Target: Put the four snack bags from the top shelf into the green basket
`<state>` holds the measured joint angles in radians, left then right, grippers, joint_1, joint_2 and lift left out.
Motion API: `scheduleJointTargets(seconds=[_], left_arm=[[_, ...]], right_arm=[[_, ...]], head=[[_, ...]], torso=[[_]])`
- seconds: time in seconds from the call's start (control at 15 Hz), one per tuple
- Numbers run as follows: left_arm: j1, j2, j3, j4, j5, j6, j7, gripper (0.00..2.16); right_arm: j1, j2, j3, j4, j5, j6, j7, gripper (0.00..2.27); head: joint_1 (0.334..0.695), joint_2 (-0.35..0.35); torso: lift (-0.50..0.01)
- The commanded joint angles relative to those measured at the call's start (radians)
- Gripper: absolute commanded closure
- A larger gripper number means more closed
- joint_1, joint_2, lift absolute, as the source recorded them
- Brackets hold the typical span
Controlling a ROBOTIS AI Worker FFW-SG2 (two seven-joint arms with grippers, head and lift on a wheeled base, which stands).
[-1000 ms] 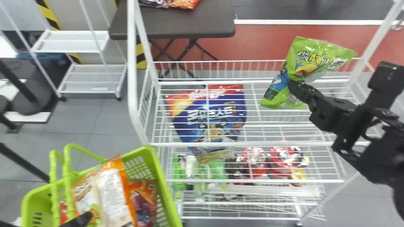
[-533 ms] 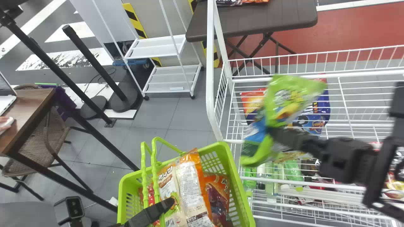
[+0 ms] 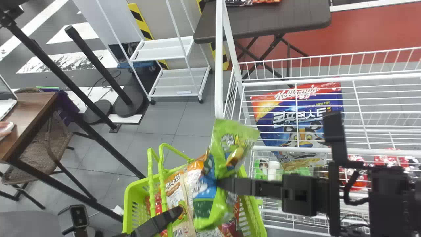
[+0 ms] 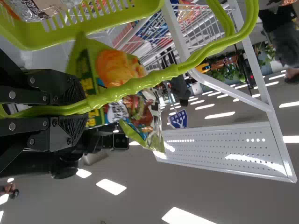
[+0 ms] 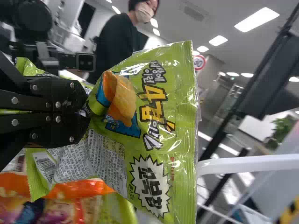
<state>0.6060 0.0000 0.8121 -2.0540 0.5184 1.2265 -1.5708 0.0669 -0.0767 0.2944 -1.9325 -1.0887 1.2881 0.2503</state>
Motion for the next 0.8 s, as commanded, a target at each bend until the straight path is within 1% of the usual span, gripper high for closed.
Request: scheduleJointTargets(seconds=[0.0,0.07,0.13,0.2,0.27,0.47,0.6,0.73], left_arm=[[0.0,-0.003,-0.001,0.002,0.0,0.0,-0.01,2.15],[0.0,-0.003,-0.001,0.002,-0.001,0.0,-0.01,2.15],[0.0,-0.003,-0.002,0.002,0.0,0.0,-0.01,2.15],[0.0,-0.003,-0.004,0.002,-0.001,0.0,-0.01,2.15],[0.0,-0.003,-0.004,0.002,-0.001,0.0,-0.01,2.15],[-0.002,-0.003,-0.004,0.005,-0.001,0.0,-0.01,2.15],[-0.002,-0.003,-0.004,0.005,-0.001,-0.003,-0.01,2.15],[-0.002,-0.003,-0.004,0.005,0.0,-0.003,-0.01,2.15]], right_arm=[[-0.053,0.002,0.003,0.089,-0.037,0.104,-0.011,2.22],[-0.078,0.002,0.011,0.118,-0.037,0.144,-0.014,2.04],[-0.087,0.002,0.012,0.127,-0.025,0.175,-0.014,1.51],[-0.085,-0.002,0.019,0.116,0.003,0.175,-0.016,0.55],[-0.082,-0.005,0.023,0.09,0.044,0.175,-0.022,0.0],[-0.073,-0.012,0.008,0.026,0.062,0.193,-0.019,0.03],[-0.068,-0.012,-0.032,0.0,0.052,0.233,-0.005,0.04],[-0.062,-0.011,-0.1,-0.036,0.023,0.261,0.004,0.04]], head=[[0.695,0.35],[0.695,0.35],[0.695,0.35],[0.695,0.35],[0.695,0.35],[0.695,0.35],[0.695,0.35],[0.695,0.35]], torso=[[0.0],[0.0],[0.0],[0.0],[0.0],[0.0],[0.0],[0.0]])
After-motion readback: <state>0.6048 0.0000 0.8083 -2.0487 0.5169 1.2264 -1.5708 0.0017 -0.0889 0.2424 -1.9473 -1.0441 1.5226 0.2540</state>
